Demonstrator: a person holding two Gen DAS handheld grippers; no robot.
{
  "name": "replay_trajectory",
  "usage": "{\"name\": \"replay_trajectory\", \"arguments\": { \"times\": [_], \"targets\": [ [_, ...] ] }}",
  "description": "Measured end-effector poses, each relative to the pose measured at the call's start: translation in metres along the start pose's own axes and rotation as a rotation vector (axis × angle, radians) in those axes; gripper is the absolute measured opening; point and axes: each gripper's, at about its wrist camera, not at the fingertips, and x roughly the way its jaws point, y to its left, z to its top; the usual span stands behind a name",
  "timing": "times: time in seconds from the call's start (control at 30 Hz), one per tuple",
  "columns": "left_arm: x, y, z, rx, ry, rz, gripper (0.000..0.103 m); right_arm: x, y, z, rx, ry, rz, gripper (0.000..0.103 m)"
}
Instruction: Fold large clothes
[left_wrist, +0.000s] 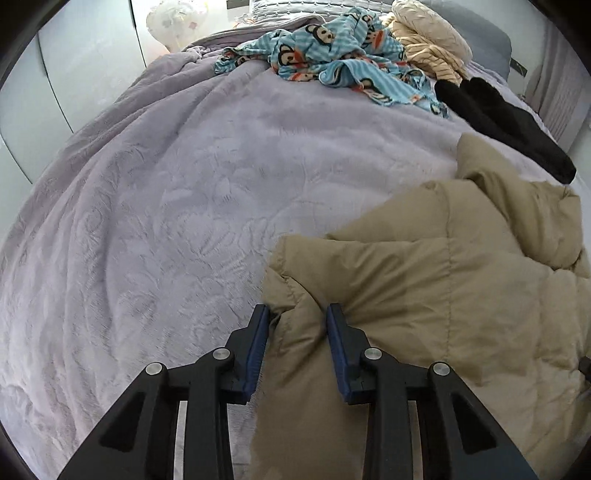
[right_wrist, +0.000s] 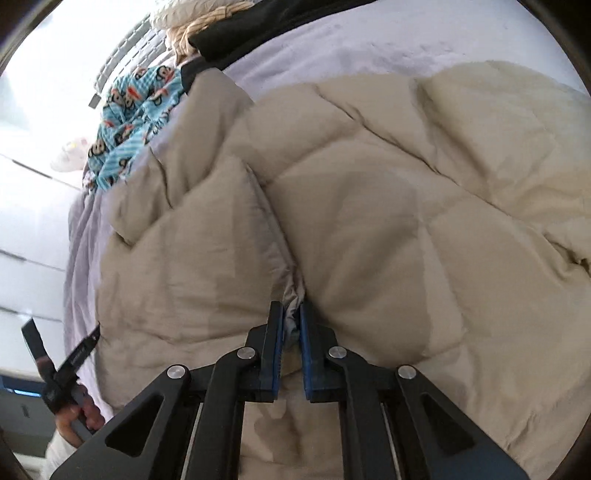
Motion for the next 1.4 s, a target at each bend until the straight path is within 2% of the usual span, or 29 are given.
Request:
{"name": "replay_trajectory", "arguments": {
  "times": [0.23, 0.43, 0.67, 0.73, 0.83, 0.9, 0.97, 1.07, 1.17, 1.33, 1.4],
  "targets": [
    [-0.024, -0.007, 0.007, 0.044, 0.002, 0.046, 0.035, -0.018, -0.004, 0.003, -0.071, -0.046, -0.096, 0.005],
    [-0.056, -0.032, -0.008, 0.112, 0.026, -0.010, 0.035, -0.050, -0.032, -0.007, 0.010, -0.027, -0.049, 0.010],
    [-0.074, -0.097, -0.040, 0.194, 0.090, -0.110, 0.035, -0.074, -0.061, -0.027, 0.092, 0.004, 0.005, 0.010],
    [-0.075, -0.112, -0.044, 0.205, 0.083, -0.111, 0.035, -0.078, -0.065, -0.031, 0.106, 0.011, 0.023, 0.010],
    [-0.070, -0.127, -0.044, 0.182, 0.075, -0.107, 0.035, -0.076, -0.052, -0.021, 0.068, 0.007, 0.083, 0.010],
    [-0.062, -0.133, -0.044, 0.181, 0.055, -0.073, 0.035, -0.070, -0.031, -0.007, 0.005, -0.015, 0.129, 0.010],
    [-0.049, -0.137, -0.046, 0.181, 0.076, -0.040, 0.035, -0.058, -0.013, 0.007, -0.032, -0.022, 0.154, 0.010],
    [-0.043, -0.139, -0.056, 0.195, 0.065, -0.020, 0.035, -0.025, 0.009, 0.020, -0.088, 0.041, 0.180, 0.010],
    [-0.043, -0.141, -0.066, 0.221, 0.055, -0.010, 0.035, 0.007, 0.008, 0.010, -0.102, 0.141, 0.104, 0.008],
    [-0.043, -0.143, -0.065, 0.220, 0.068, -0.005, 0.035, 0.004, -0.012, 0.000, -0.079, 0.152, 0.160, 0.006],
    [-0.048, -0.144, -0.061, 0.212, 0.086, 0.001, 0.035, -0.006, -0.016, 0.002, -0.086, 0.150, 0.154, 0.008]
  ]
}}
